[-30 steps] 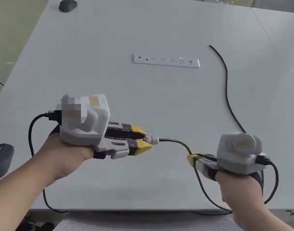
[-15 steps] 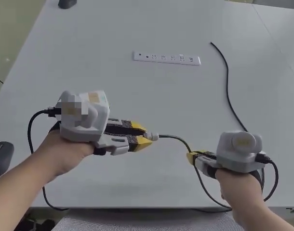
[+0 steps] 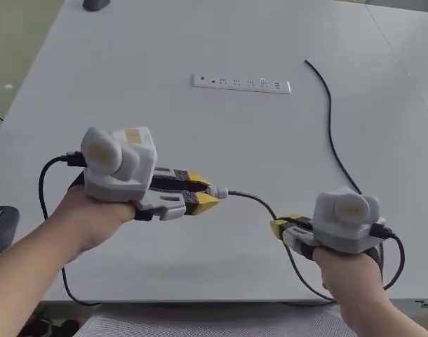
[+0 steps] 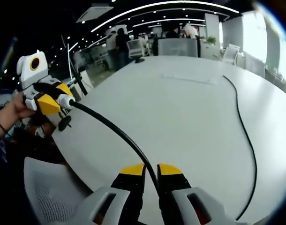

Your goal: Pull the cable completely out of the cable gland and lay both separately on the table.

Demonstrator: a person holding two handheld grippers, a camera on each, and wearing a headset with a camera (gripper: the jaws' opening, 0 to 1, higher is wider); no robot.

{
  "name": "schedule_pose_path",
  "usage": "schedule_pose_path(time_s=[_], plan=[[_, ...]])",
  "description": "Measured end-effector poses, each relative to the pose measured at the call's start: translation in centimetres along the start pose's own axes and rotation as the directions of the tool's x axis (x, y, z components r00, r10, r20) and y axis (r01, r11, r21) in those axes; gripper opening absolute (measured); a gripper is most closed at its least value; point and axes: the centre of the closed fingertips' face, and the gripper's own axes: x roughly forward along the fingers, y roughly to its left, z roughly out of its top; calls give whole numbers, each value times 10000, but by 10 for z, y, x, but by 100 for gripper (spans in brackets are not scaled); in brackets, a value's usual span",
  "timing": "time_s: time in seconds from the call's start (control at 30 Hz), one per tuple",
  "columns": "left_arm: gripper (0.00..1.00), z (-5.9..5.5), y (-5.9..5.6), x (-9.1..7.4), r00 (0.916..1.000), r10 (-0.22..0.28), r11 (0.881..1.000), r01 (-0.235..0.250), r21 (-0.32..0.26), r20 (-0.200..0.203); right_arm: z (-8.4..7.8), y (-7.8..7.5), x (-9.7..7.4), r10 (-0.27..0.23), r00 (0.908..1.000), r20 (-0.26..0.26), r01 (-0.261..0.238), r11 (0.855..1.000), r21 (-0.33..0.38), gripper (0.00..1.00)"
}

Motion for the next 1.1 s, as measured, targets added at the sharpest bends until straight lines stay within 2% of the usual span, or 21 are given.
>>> schedule_pose_path(time_s=[0.17, 0.23, 0.3, 0.37, 0.43, 0.5, 0.53, 0.63, 0.67, 0.7, 0.77, 0.87, 1.0, 1.1], plan=[[15, -1, 0, 0, 10000, 17, 10000, -17, 3, -20, 13, 14, -7, 268, 9994, 230, -239, 9923, -1216, 14], [15, -1, 0, 0, 10000, 11, 10000, -11, 6, -5, 20, 22, -11, 392, 9988, 301, -328, 9813, -1897, 17], [15, 0, -1, 0, 10000, 8, 10000, -8, 7, 1, 31, 27, -15, 437, 9971, 617, -268, 9673, -2524, 16], [15, 0, -1, 0, 10000, 7, 10000, -7, -1, 1, 40, 38, -19, 660, 9954, 688, -399, 9440, -3275, 17], [15, 0, -2, 0, 10000, 0, 10000, 0, 12, -3, 49, 51, -21, 957, 9924, 779, -561, 9119, -4065, 18], [15, 0, -3, 0, 10000, -19, 10000, 19, 20, 0, 54, 61, -22, 1014, 9926, 669, -553, 8676, -4942, 20], [15, 0, -3, 0, 10000, -29, 10000, 29, 17, 2, 59, 67, -22, 1093, 9915, 712, -529, 8360, -5462, 20], [15, 0, -3, 0, 10000, -36, 10000, 36, 23, -1, 65, 79, -22, 1310, 9886, 748, -577, 7865, -6148, 18], [15, 0, -3, 0, 10000, -48, 10000, 48, 28, -18, 66, 85, -21, 1397, 9879, 679, -640, 7643, -6416, 18], [15, 0, -3, 0, 10000, -53, 10000, 53, 29, -20, 71, 91, -22, 1543, 9846, 823, -603, 7410, -6688, 15], [15, 1, -4, 0, 10000, -48, 10000, 48, 32, -17, 73, 97, -23, 1630, 9829, 853, -573, 7117, -7002, 13], [15, 1, -5, -1, 10000, -66, 10000, 66, 32, -7, 76, 101, -23, 1622, 9834, 817, -528, 6857, -7260, 12], [15, 1, -6, -1, 10000, -57, 10000, 57, 47, -22, 78, 100, -22, 1615, 9835, 819, -462, 6614, -7486, 9], [15, 2, -7, -1, 10000, -51, 10000, 51, 37, 18, 77, 99, -21, 1595, 9843, 755, -470, 6492, -7592, 7]])
